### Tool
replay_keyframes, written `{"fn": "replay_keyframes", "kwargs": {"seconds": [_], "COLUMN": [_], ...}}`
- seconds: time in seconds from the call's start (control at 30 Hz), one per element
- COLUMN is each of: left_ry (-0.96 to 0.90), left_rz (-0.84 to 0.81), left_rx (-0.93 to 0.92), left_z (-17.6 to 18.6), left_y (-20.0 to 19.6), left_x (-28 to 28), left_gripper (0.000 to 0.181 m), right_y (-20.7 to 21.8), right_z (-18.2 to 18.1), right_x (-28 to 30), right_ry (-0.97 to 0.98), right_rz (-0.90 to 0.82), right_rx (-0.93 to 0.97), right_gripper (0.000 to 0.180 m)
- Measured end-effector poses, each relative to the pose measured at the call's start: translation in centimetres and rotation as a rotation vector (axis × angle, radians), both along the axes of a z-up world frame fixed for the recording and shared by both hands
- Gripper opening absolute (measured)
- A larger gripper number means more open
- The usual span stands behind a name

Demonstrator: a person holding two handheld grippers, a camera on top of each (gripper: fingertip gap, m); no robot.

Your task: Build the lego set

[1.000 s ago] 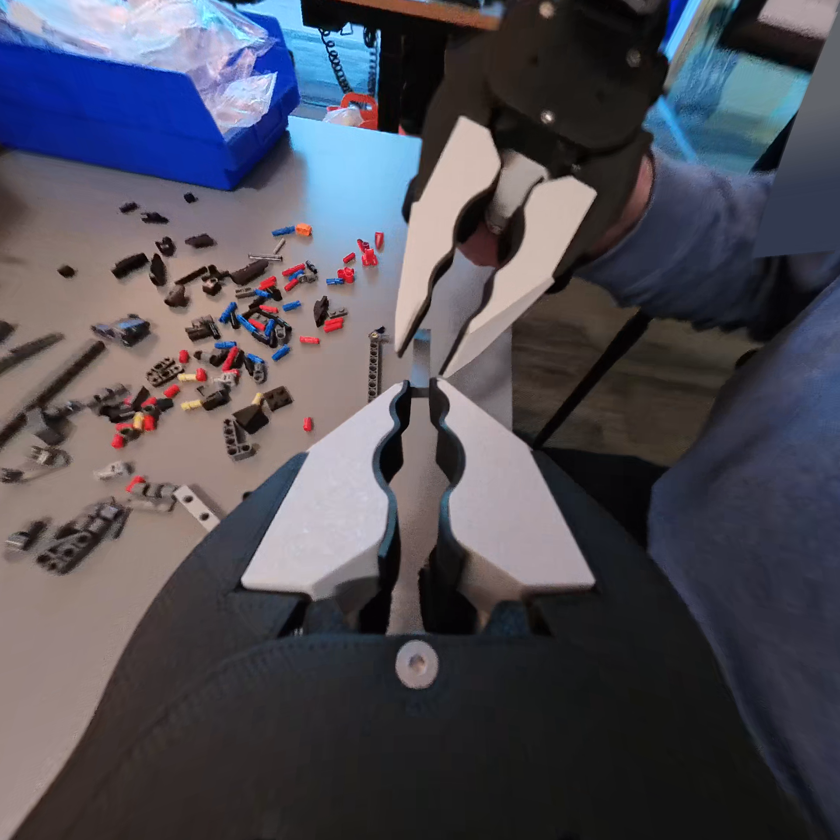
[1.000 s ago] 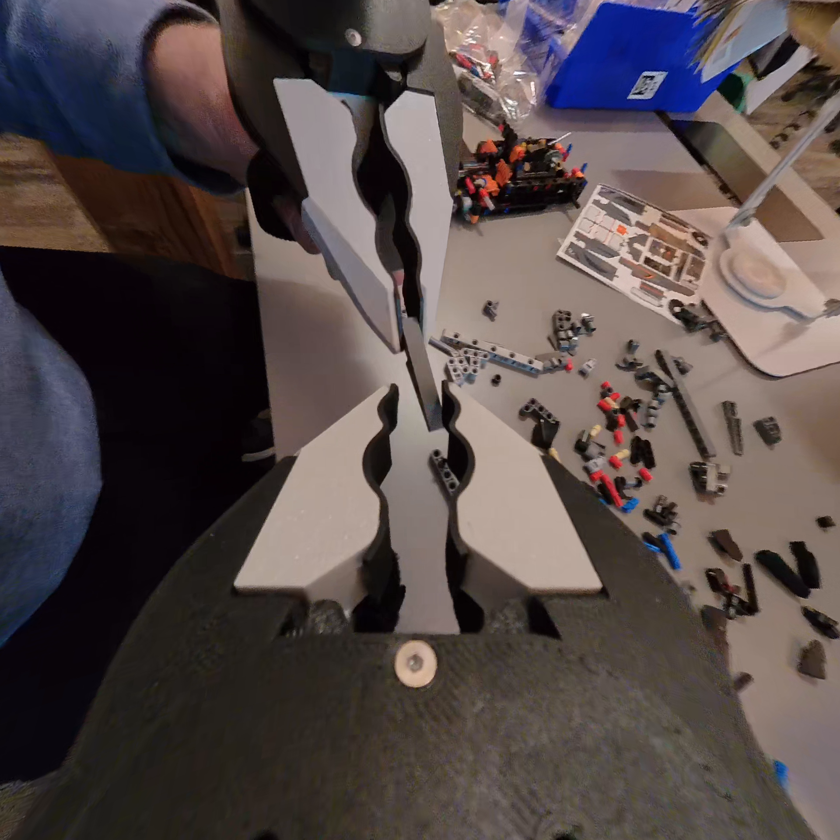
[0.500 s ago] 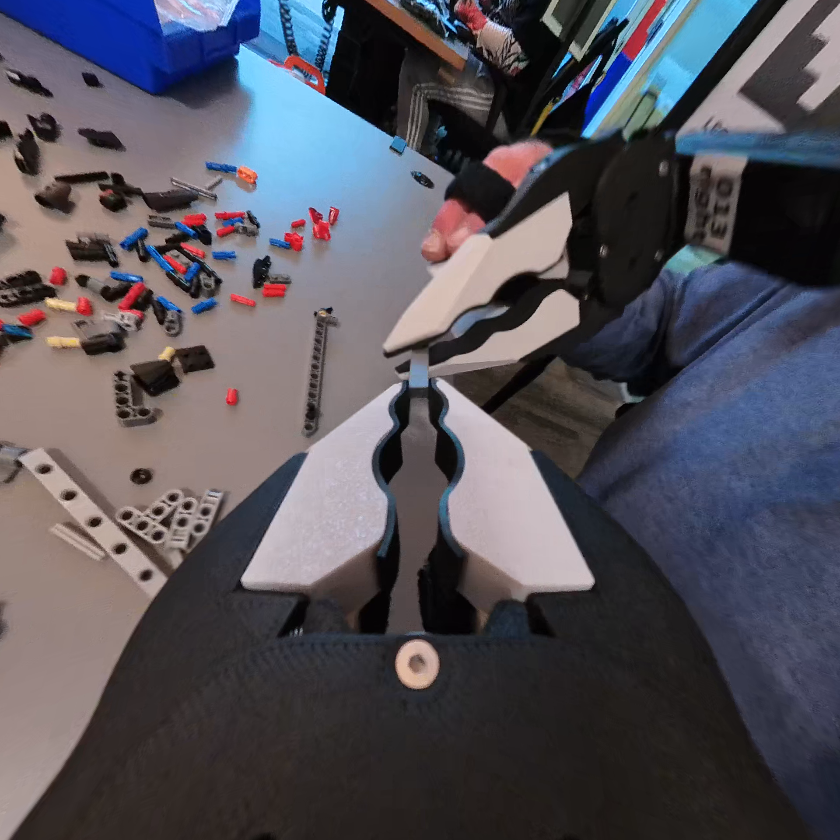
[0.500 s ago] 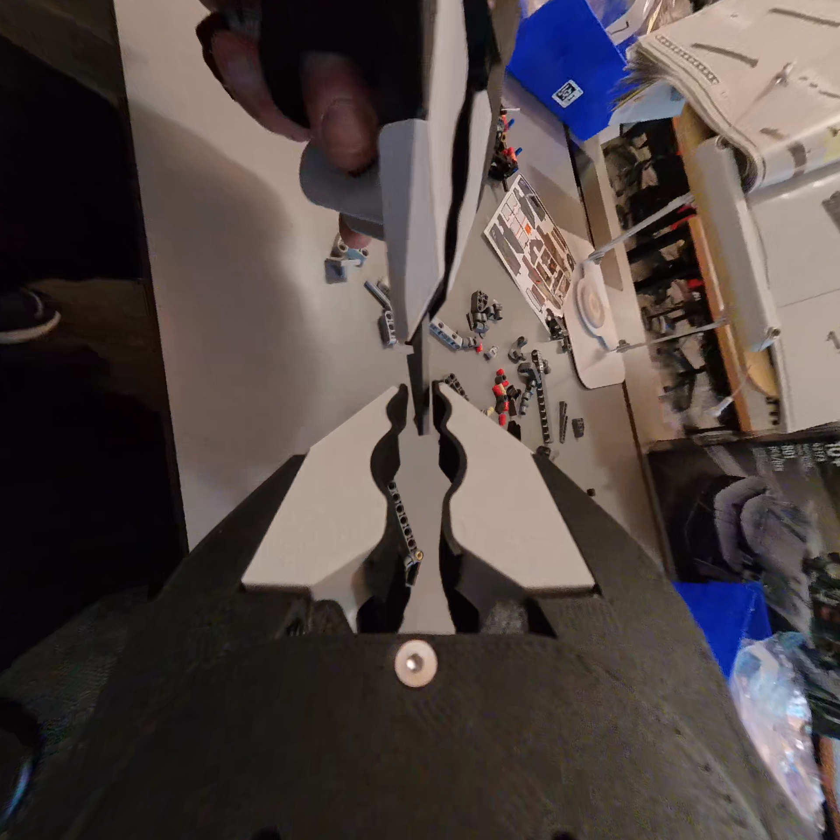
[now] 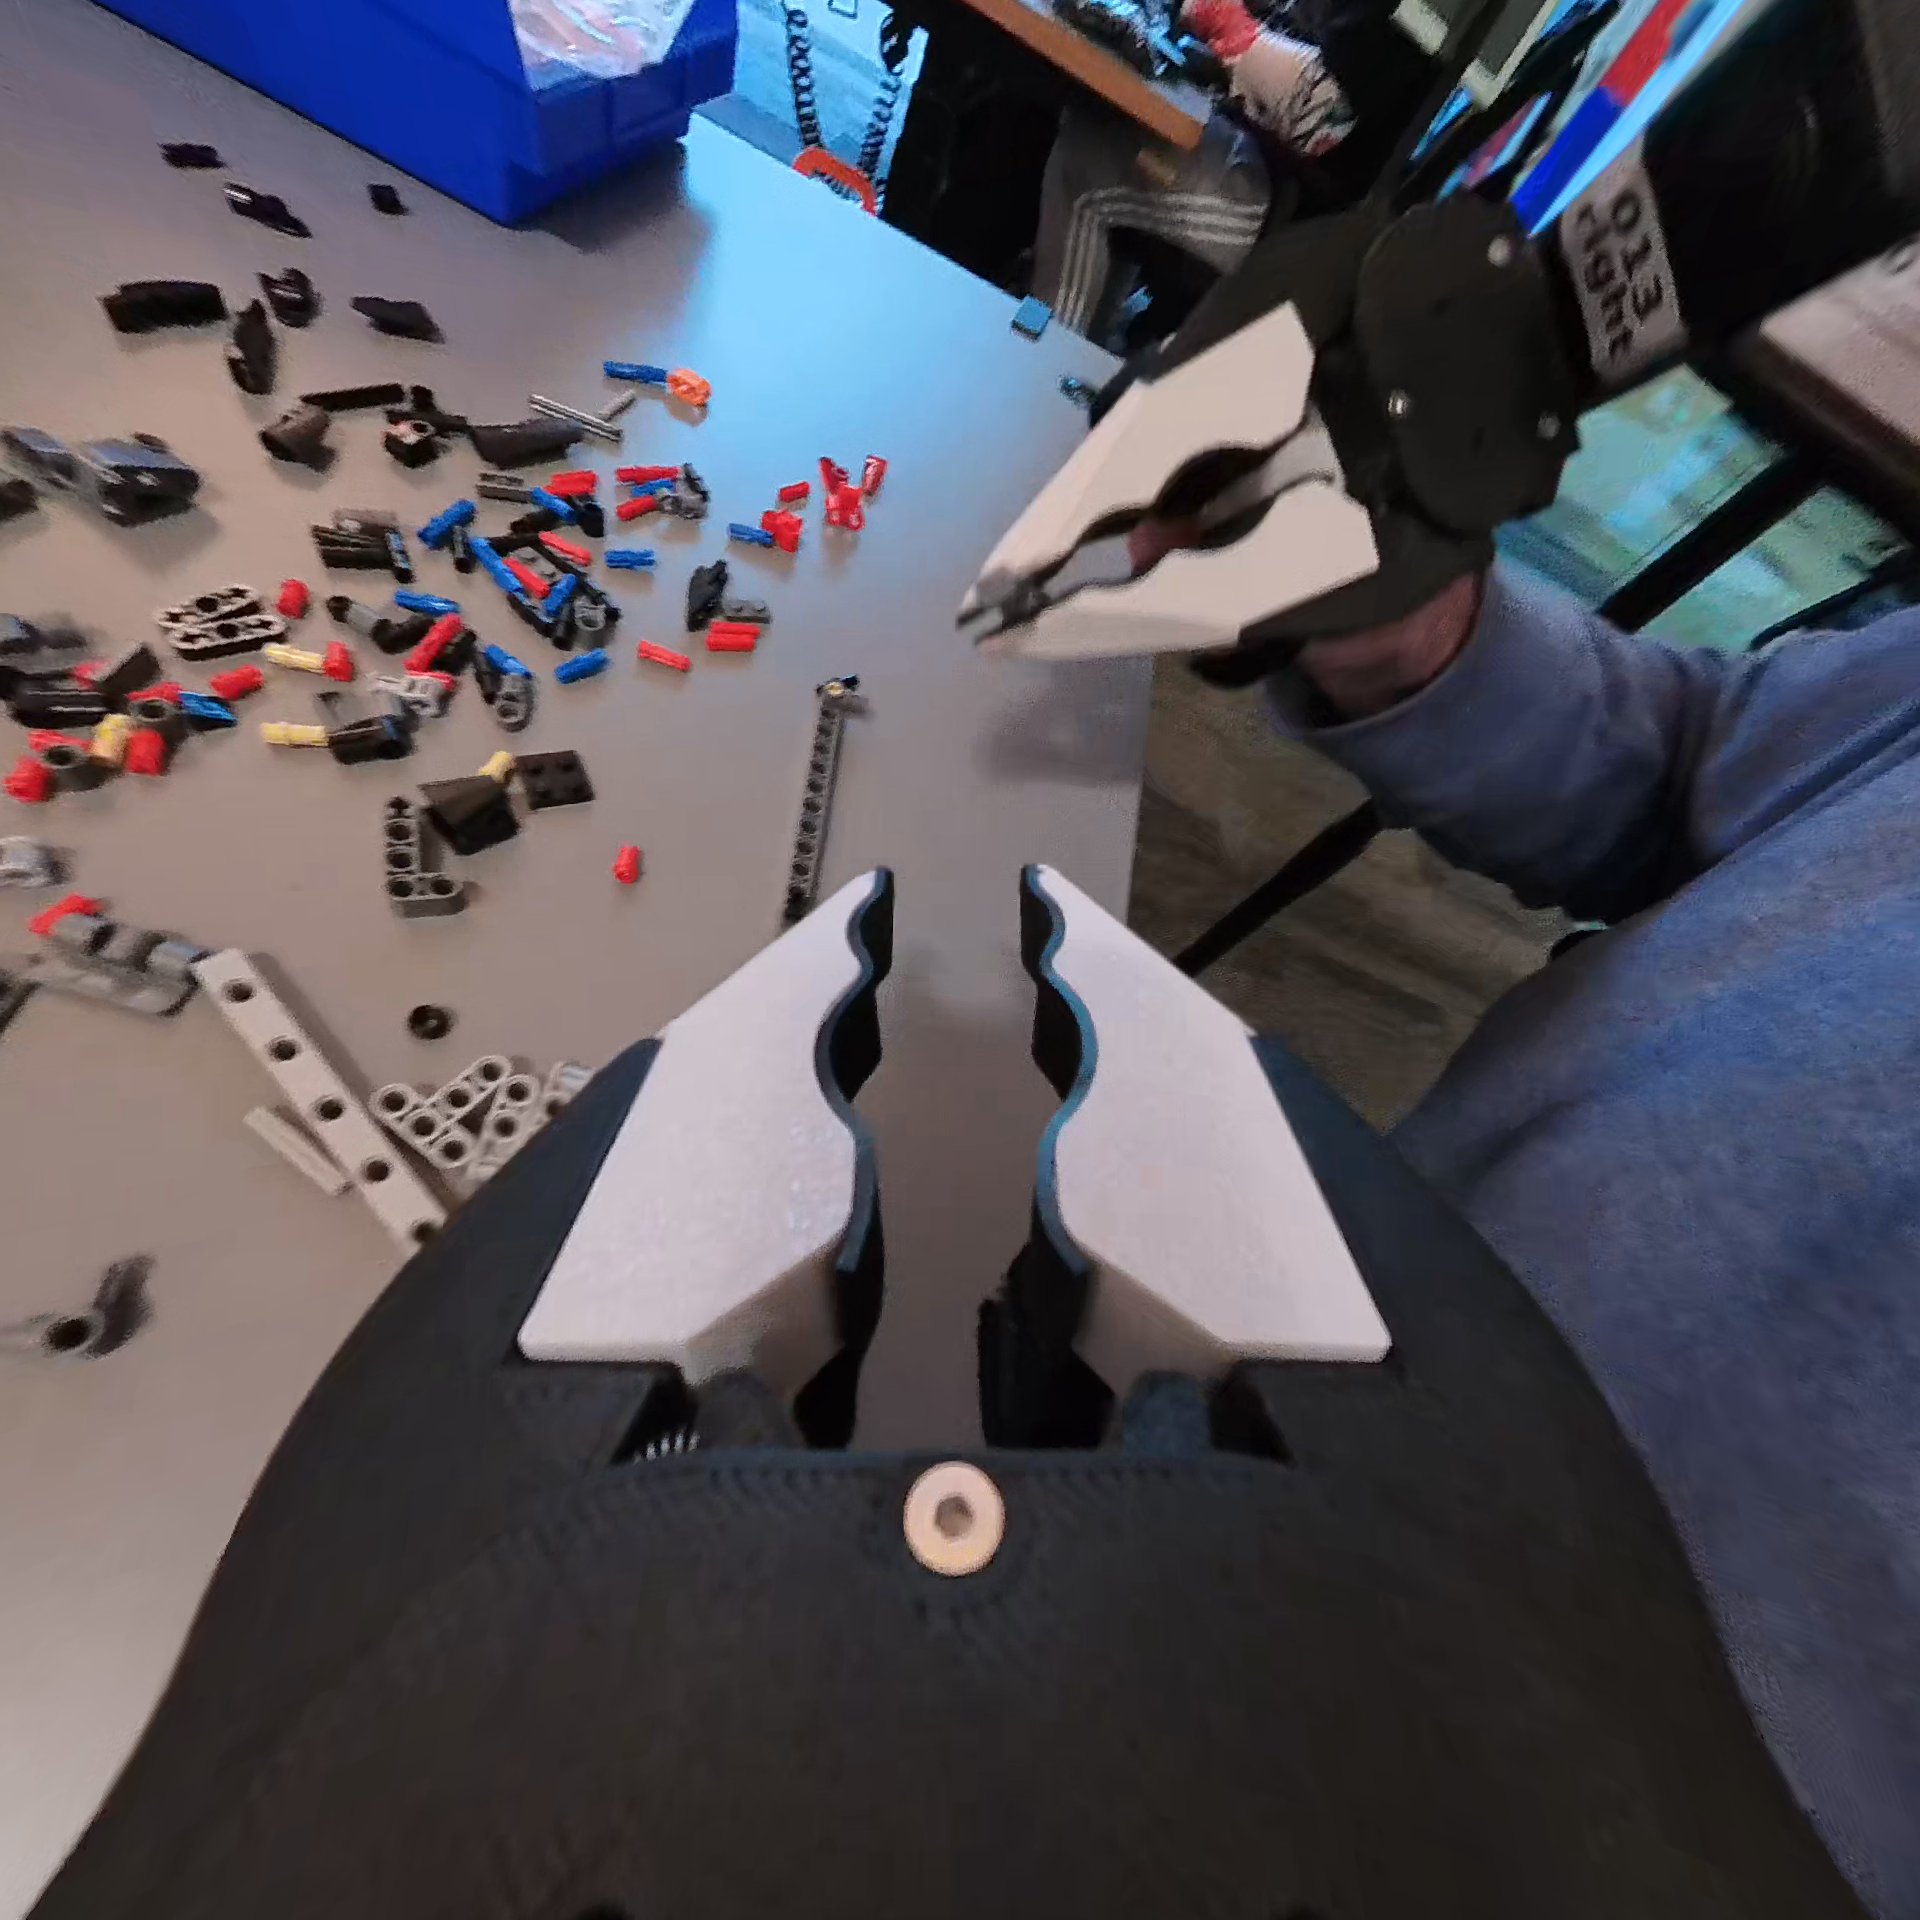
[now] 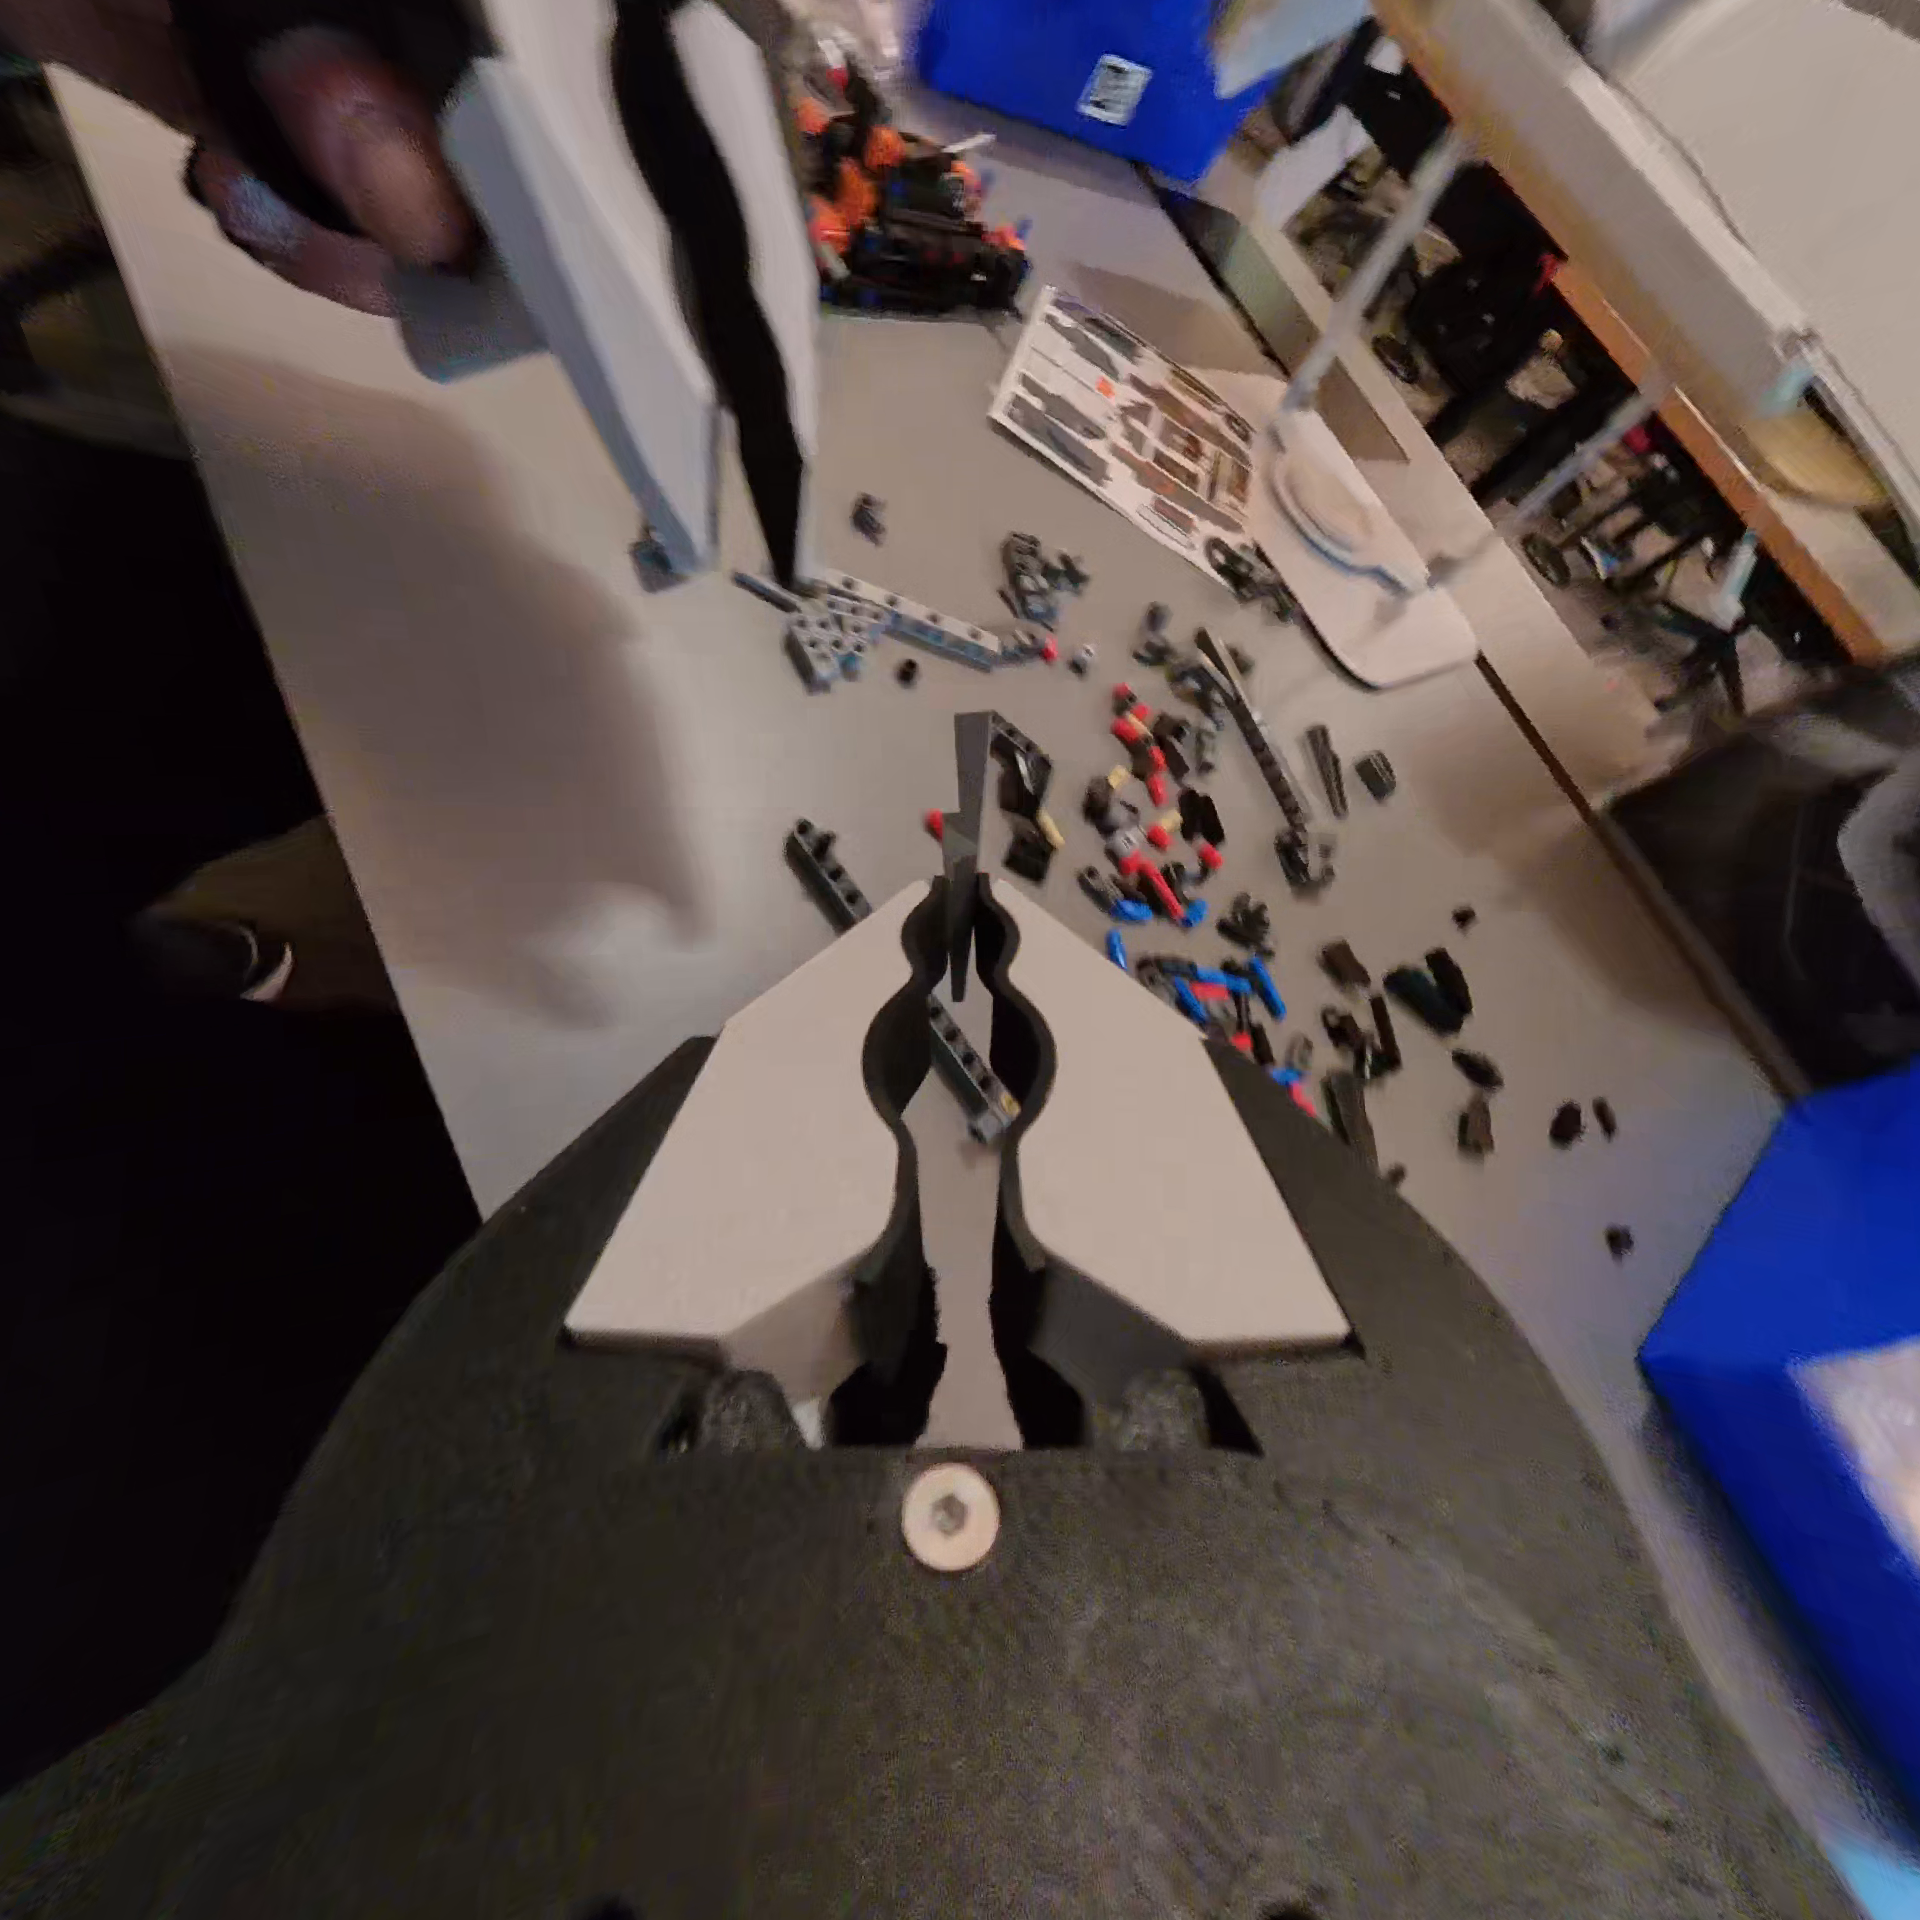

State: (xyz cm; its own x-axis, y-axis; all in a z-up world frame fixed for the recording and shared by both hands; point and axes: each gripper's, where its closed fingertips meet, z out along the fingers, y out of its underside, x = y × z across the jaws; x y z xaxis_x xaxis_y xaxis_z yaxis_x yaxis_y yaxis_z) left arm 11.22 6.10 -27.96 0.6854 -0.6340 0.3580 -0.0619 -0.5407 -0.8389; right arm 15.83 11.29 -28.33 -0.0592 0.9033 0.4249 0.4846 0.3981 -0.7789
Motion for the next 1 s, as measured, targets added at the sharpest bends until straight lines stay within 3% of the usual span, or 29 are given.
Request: {"fn": "replay_keyframes", "kwargs": {"seconds": [0.23, 0.5, 0.7, 0.77, 1.0], "left_ry": [0.165, 0.284, 0.303, 0.311, 0.296], "left_rz": [-0.012, -0.068, -0.076, -0.065, -0.028], "left_rx": [0.038, 0.073, 0.056, 0.061, 0.07], "left_z": [-0.1, -1.1, -2.5, -2.6, -3.6], "left_y": [1.5, 5.2, 4.4, 4.1, 3.1], "left_x": [-0.5, 2.3, 2.6, 2.2, 1.0], "left_gripper": [0.02, 0.017, 0.014, 0.014, 0.014], "right_y": [6.7, 9.1, 8.2, 7.5, 7.0], "right_z": [-2.9, -7.6, -7.6, -7.3, -5.4], "right_x": [5.6, 6.8, 6.7, 6.7, 6.9], "right_ry": [-0.099, -0.447, -0.469, -0.447, -0.281], "right_rz": [-0.256, -0.33, -0.287, -0.266, -0.266], "right_rx": [-0.031, 0.11, 0.112, 0.051, -0.238], "right_gripper": [0.0, 0.001, 0.001, 0.011, 0.009]}}
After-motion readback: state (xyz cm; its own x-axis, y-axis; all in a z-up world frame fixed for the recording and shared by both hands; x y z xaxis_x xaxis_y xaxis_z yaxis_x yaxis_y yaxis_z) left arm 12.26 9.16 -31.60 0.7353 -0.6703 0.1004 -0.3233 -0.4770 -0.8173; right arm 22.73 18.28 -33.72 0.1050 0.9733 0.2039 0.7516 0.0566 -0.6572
